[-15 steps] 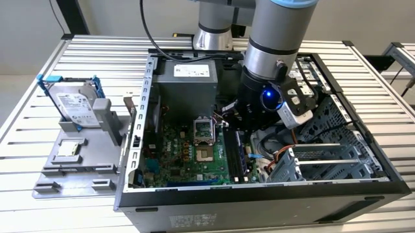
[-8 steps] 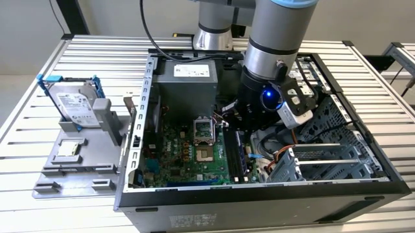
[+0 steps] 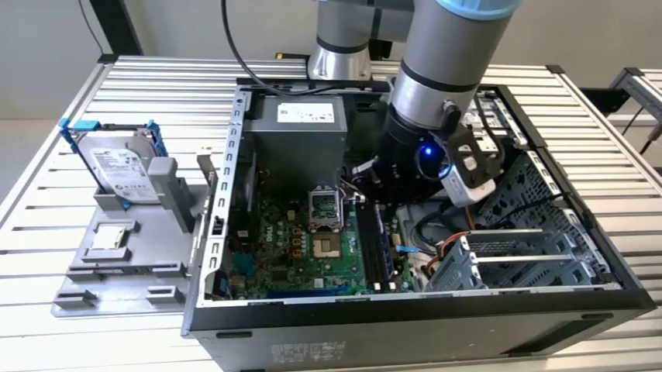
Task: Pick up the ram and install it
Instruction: 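Insert the ram into the slot, then press down the ram until it locks into place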
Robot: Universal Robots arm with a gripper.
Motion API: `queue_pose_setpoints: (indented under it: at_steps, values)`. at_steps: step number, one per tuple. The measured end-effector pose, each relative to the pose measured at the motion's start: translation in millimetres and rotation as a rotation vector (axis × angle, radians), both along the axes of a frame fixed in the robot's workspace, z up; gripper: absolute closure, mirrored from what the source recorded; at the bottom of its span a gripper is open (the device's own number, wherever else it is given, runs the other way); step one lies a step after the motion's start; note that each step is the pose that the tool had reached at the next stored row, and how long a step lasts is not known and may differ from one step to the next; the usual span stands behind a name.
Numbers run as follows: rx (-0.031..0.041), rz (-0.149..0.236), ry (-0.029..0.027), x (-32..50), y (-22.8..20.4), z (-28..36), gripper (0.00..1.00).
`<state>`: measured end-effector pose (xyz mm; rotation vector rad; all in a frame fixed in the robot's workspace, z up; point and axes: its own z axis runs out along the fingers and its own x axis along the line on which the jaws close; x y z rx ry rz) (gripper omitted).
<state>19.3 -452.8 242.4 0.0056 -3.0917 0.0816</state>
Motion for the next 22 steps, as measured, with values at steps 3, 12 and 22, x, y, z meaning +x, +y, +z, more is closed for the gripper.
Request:
queue_pose_setpoints:
  at_steps: [3, 12, 22]
  values:
    - [0.0517, 0.0, 0.02, 0.1, -0.1, 0.0, 1.0]
    - [0.0707, 0.072, 0.0196, 1.0, -0.1, 0.5, 1.0]
    - [0.0795, 0.207, -0.0253, 1.0, -0.3, 0.8, 1.0]
